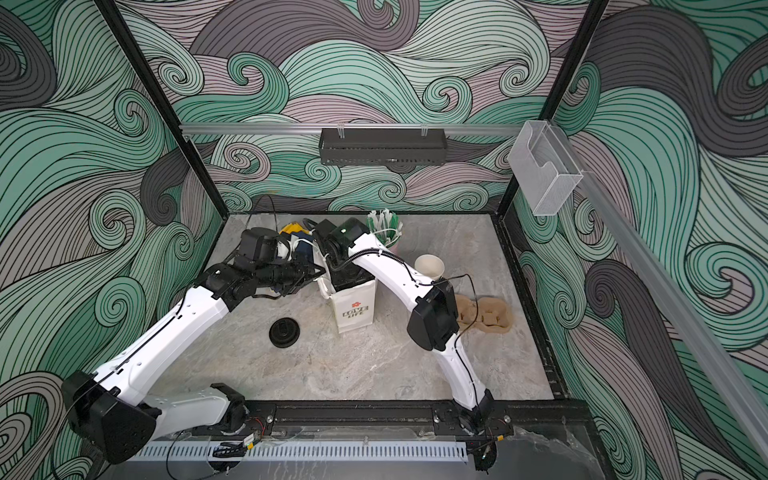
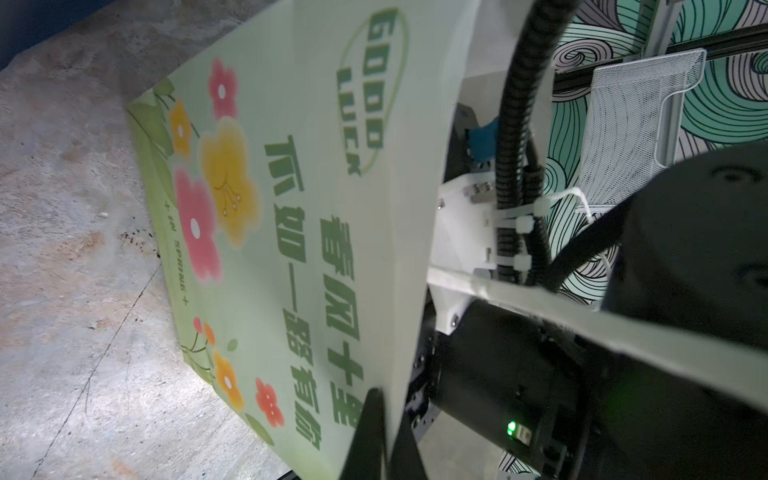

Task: Pack the takeout coffee
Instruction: 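Open the right gripper to release the green cup inside the bag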

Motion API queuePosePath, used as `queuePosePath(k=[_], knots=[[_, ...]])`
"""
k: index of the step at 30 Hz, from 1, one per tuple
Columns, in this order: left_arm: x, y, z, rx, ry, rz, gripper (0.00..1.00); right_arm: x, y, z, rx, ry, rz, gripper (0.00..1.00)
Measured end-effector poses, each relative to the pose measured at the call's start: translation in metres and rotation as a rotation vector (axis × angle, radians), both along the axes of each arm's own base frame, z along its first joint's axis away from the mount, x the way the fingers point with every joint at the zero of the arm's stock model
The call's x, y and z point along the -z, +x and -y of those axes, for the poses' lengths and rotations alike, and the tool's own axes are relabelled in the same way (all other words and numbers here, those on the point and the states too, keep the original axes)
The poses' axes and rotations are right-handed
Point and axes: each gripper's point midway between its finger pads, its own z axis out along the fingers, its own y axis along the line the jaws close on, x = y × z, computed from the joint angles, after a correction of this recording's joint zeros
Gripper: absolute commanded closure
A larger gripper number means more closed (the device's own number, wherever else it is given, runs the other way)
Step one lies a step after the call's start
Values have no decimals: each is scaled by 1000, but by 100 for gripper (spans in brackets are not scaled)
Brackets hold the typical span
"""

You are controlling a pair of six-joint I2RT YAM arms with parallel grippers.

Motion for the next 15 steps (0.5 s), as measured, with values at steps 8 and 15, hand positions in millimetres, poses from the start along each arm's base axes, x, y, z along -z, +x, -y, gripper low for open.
queuePosePath(k=[8, 15], knots=[[2, -4, -1, 2, 5, -13, 97, 2, -8, 3, 17, -17, -4, 19], [12, -12, -7, -13, 28, -44, 100, 10, -19, 1, 14, -42, -23, 12]])
